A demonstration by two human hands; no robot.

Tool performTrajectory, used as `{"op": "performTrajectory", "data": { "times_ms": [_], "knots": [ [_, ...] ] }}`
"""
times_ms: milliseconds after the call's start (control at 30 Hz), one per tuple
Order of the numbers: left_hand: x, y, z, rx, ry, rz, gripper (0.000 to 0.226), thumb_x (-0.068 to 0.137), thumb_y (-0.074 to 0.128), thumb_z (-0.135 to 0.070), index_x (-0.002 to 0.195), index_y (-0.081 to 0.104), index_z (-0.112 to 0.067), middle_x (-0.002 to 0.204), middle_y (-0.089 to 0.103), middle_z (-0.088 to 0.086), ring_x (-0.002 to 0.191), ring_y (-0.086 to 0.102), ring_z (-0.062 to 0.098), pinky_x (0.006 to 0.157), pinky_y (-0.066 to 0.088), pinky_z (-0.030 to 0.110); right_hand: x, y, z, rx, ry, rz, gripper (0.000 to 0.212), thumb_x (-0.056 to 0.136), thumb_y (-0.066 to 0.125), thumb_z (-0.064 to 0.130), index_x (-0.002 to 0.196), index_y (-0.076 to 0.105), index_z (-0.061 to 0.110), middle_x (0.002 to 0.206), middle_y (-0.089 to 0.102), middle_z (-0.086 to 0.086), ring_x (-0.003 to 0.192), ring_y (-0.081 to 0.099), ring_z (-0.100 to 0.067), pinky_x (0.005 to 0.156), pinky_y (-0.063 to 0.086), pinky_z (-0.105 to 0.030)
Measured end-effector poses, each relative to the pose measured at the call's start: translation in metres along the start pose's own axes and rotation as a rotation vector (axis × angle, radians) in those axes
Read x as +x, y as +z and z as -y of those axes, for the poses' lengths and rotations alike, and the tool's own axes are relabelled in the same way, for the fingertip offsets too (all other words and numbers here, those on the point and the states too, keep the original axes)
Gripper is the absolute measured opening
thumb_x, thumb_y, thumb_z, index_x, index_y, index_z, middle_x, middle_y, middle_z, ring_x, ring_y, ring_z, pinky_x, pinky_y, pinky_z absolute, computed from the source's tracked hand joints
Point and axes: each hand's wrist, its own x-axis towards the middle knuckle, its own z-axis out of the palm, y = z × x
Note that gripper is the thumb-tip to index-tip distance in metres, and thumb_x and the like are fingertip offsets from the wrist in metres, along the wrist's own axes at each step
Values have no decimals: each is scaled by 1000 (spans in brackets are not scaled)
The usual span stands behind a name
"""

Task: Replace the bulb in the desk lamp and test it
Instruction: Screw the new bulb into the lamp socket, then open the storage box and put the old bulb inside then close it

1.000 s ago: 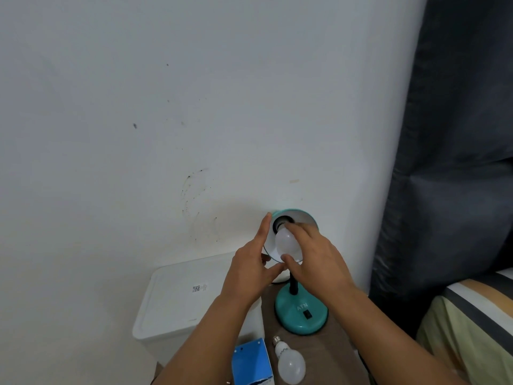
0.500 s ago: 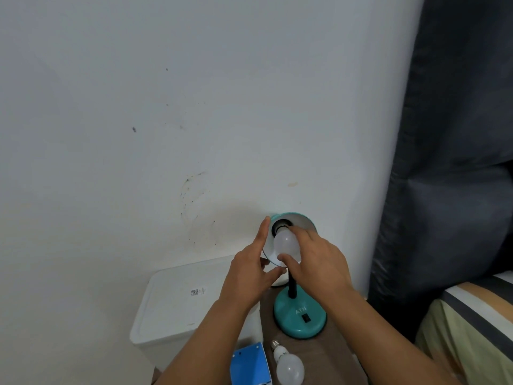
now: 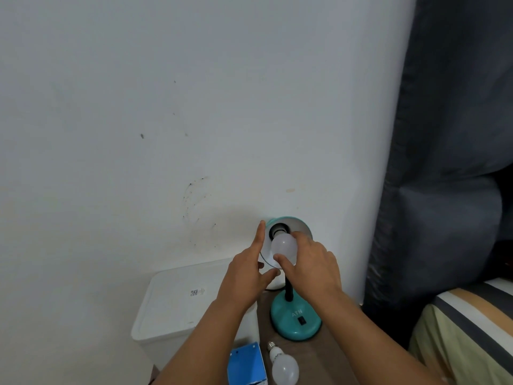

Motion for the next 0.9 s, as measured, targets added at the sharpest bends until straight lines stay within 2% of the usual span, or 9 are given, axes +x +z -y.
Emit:
{"op": "performTrajectory", "data": {
  "times_ms": [167,333,400,467,567,633,700,833,900],
  "knots": [
    [-9,-15,-3,157,45,46,114,86,71,-46,146,-26,-52,136,54,-3,108,59,11,92,49,29,-18,-3,0,72,-68,-81,69,86,59,46,144,30,23,144,44,2,117,48,-22,91,44,-37],
    [-32,-28,7,177,10,19,94,91,62,-50,155,-7,-44,151,43,-7,127,50,12,100,43,26,-47,-6,6,271,-196,-197,55,83,65,30,134,44,25,129,54,8,109,50,-13,91,43,-28],
    [-47,-35,15,180,-12,-8,84,93,59,-51,157,5,-41,154,40,-9,133,45,10,104,37,24,-58,-4,10,327,-234,-133,44,84,63,30,126,49,28,117,56,13,100,50,-5,87,48,-27],
    [-63,-42,25,201,-46,-33,75,95,56,-51,157,17,-37,156,38,-9,139,37,10,110,30,23,-70,0,16,349,-240,9,34,86,59,35,120,51,35,105,54,22,90,50,3,83,52,-25],
    [-87,-55,50,225,-127,-80,68,94,57,-51,154,31,-33,154,41,-8,141,33,13,113,27,26,-83,12,27,353,-229,160,31,88,61,36,118,53,35,104,55,22,91,53,4,86,50,-19],
    [-103,-64,67,218,-193,-121,69,90,62,-53,151,37,-30,152,44,-7,140,33,14,113,28,27,-85,21,32,377,-195,203,40,86,65,38,124,51,34,117,56,17,103,51,2,91,44,-16],
    [-116,-73,83,205,-281,-150,81,84,67,-56,153,35,-28,153,42,-7,142,27,14,115,26,29,-83,32,36,410,-141,247,58,81,70,44,132,45,32,130,50,13,115,47,-3,98,41,-22],
    [-135,-86,113,113,-464,-188,118,67,77,-65,158,13,-25,161,24,-4,147,10,16,121,19,38,-75,51,43,475,5,394,100,64,80,54,146,29,31,148,33,8,134,33,-12,109,32,-29],
    [-139,-89,128,85,-524,-189,130,62,78,-69,159,5,-23,164,16,-3,149,6,18,122,15,41,-70,62,45,487,59,456,118,54,82,61,150,21,30,155,24,6,141,26,-15,115,28,-38]
  ]
}}
